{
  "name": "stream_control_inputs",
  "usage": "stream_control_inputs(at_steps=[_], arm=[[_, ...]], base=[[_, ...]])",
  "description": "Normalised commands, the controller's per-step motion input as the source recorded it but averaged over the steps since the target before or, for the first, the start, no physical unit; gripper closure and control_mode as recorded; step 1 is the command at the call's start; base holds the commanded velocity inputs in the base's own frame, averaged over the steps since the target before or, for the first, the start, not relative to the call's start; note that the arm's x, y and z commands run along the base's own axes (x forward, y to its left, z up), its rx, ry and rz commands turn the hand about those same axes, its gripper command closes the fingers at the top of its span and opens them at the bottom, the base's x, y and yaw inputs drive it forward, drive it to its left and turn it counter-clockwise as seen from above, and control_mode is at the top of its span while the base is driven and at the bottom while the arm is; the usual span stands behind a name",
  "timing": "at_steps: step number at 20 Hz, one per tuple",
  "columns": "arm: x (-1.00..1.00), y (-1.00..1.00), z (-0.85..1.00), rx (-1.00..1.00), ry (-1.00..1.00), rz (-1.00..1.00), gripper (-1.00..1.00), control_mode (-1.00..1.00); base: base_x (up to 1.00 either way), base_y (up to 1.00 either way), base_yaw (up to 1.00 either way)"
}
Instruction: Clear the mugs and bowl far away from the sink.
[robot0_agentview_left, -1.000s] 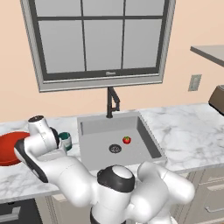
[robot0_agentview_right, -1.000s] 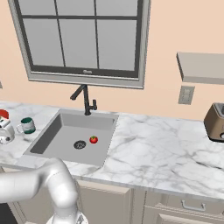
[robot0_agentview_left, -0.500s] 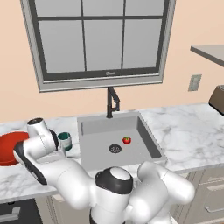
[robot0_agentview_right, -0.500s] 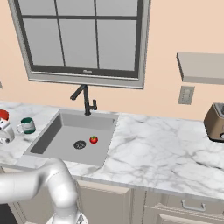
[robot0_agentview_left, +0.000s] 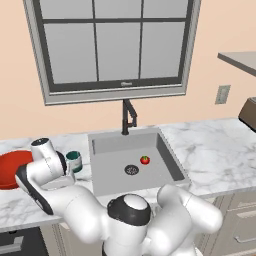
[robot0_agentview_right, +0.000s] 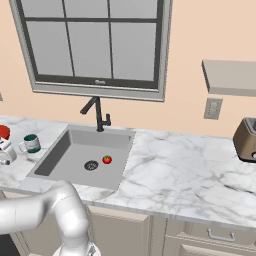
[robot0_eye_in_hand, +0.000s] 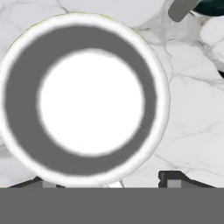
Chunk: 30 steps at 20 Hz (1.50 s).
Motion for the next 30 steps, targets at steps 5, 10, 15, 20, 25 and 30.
stream_control_inputs(at_steps=[5, 10, 15, 20, 25, 30], arm=[[0.0, 0.0, 0.0, 0.0, 0.0, 0.0, 1.0, -1.0], [0.0, -0.03, 0.0, 0.0, 0.0, 0.01, 1.0, -1.0], [0.0, -0.25, -0.01, 0.0, 0.0, 0.12, 1.0, -1.0], [-0.42, -0.26, 0.39, 0.09, -0.11, 0.24, 1.0, -1.0], [-0.66, -0.16, 0.98, 0.29, -0.13, 0.23, 1.0, -1.0], [-0.81, -0.46, 0.98, 0.3, -0.05, 0.23, 1.0, -1.0]], base=[[0.0, 0.0, 0.0], [0.0, 0.0, 0.0], [0.0, 0.0, 0.0], [0.0, 0.0, 0.0], [0.0, 0.0, 0.0], [0.0, 0.0, 0.0]])
